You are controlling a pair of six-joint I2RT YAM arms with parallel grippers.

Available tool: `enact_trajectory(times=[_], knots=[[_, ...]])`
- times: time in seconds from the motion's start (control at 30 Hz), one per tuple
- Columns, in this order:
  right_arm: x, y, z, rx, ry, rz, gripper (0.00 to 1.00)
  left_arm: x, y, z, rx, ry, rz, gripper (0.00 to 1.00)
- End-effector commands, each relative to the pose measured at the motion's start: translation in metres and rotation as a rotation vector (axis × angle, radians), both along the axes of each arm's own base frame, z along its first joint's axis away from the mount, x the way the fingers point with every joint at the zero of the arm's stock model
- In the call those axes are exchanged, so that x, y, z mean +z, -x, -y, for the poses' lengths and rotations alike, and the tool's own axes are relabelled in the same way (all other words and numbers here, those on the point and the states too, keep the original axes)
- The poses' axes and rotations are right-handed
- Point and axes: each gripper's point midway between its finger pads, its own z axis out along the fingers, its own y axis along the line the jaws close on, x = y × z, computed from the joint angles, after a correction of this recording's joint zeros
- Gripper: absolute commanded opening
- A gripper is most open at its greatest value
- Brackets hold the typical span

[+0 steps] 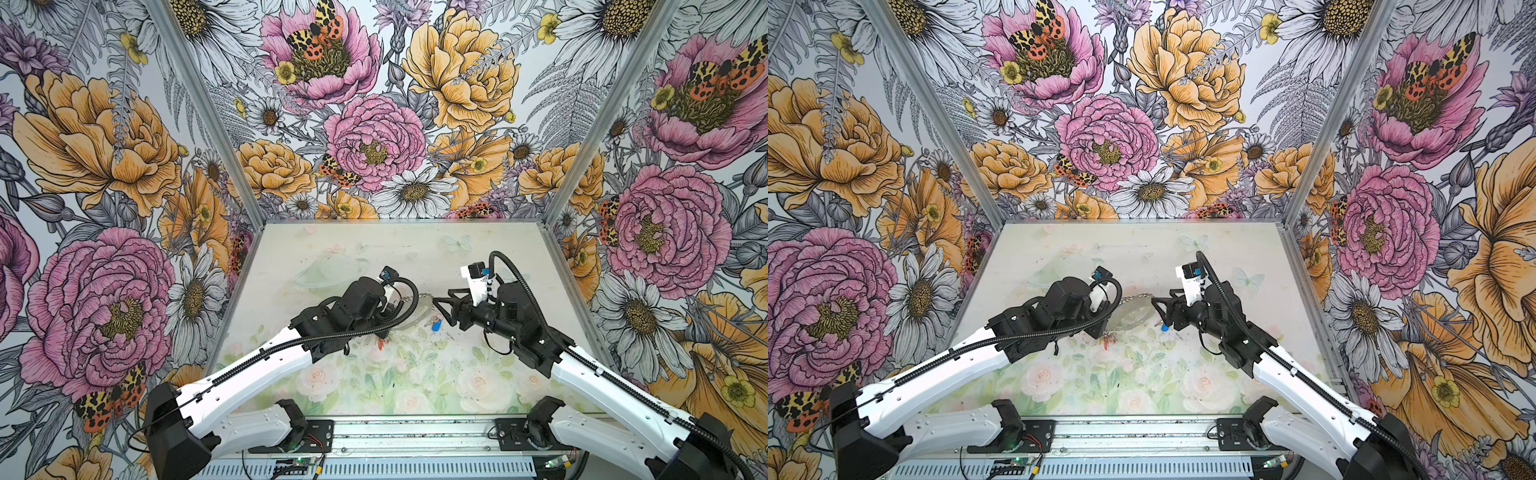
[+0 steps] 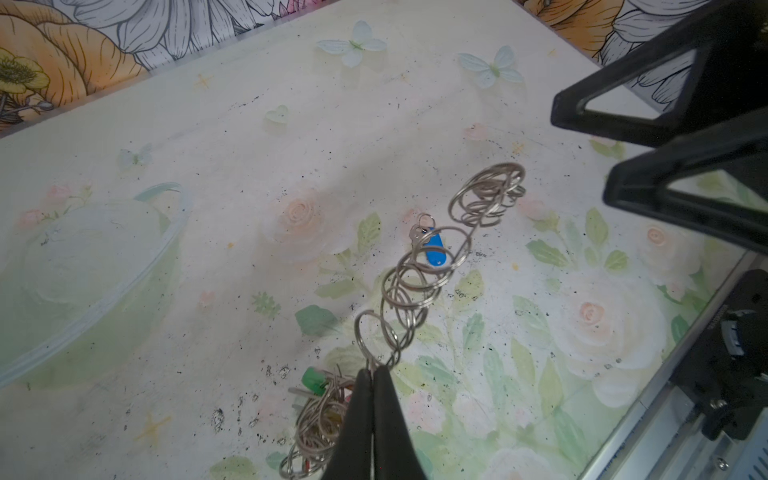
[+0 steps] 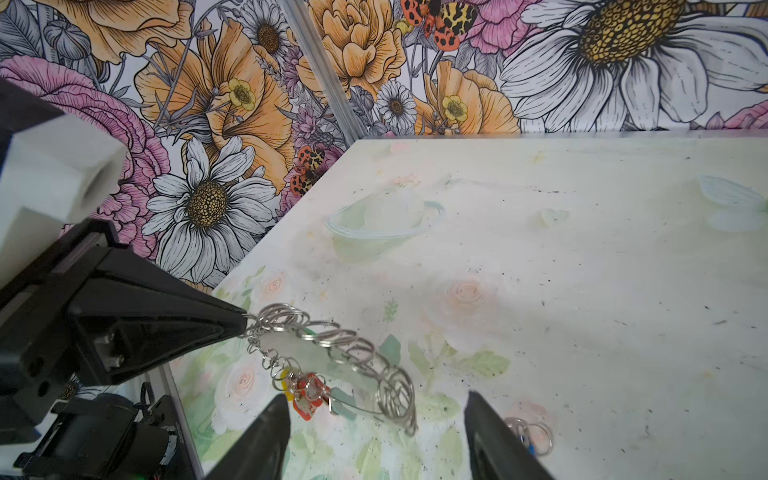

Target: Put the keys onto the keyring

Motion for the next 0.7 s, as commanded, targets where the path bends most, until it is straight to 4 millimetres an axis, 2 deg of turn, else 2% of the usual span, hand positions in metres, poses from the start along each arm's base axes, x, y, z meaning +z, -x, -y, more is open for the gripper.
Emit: enact_trajectory(times=[0.0, 0.1, 0.23, 0.3, 0.47, 0.6, 0.67], knots=[[0.005, 0.006, -0.008, 0.059, -0.003, 0.042, 0.66, 0.017, -0.001, 0.013, -0.074, 0.066, 0.067, 0.00], [0.012, 0.006, -0.004, 0.048, 0.016, 0.084, 0.66, 0.013, 0.002, 0.016, -0.107, 0.061, 0.070, 0.00], [0.018, -0.004, 0.009, -0.020, 0.080, 0.121, 0.67, 0.006, 0.012, 0.024, -0.194, 0.033, 0.083, 0.00], [0.018, -0.008, 0.009, -0.027, 0.087, 0.113, 0.67, 0.004, 0.018, 0.027, -0.236, 0.017, 0.100, 0.00], [0.001, -0.006, -0.009, 0.062, 0.096, 0.049, 0.67, 0.010, 0.030, 0.032, -0.329, 0.039, 0.184, 0.00], [-0.018, 0.013, -0.025, 0.169, 0.107, 0.031, 0.67, 0.022, 0.031, 0.028, -0.328, 0.103, 0.301, 0.00], [-0.021, 0.026, -0.034, 0.227, 0.095, 0.046, 0.67, 0.023, 0.043, 0.033, -0.412, 0.147, 0.376, 0.00]])
